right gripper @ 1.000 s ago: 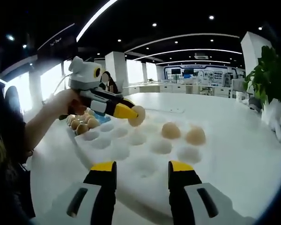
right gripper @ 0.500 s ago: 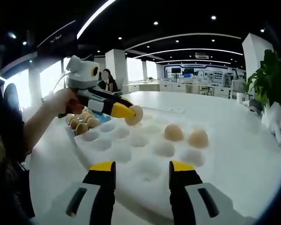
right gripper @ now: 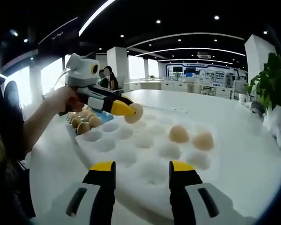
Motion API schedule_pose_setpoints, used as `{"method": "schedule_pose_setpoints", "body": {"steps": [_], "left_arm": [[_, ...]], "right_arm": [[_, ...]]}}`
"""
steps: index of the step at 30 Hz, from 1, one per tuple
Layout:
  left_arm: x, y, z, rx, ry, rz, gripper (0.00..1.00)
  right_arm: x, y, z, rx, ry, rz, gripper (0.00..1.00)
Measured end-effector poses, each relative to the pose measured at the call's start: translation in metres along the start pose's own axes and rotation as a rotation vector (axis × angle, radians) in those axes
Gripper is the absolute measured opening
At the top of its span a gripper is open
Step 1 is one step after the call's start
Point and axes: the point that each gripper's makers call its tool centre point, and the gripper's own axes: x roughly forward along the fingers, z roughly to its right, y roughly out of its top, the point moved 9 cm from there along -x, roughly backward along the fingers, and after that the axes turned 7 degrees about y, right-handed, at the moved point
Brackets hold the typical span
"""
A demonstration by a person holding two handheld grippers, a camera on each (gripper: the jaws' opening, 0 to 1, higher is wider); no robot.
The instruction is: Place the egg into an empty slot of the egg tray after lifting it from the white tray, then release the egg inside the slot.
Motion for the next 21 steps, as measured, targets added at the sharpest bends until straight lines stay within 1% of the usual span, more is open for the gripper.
{"method": "schedule_pose_setpoints", "body": {"steps": [13, 21], "left_arm": [[-0.01, -0.005, -0.005, -0.01, 0.003, 0.005, 0.25], [-0.015, -0.009, -0.013, -0.013, 0.012, 0.003, 0.25]], "right_arm": [[0.007, 0.003, -0.008, -0.015, 0.008, -0.015, 0.47], [0.012, 0.007, -0.01, -0.021, 0.011, -0.015, 0.47]]}}
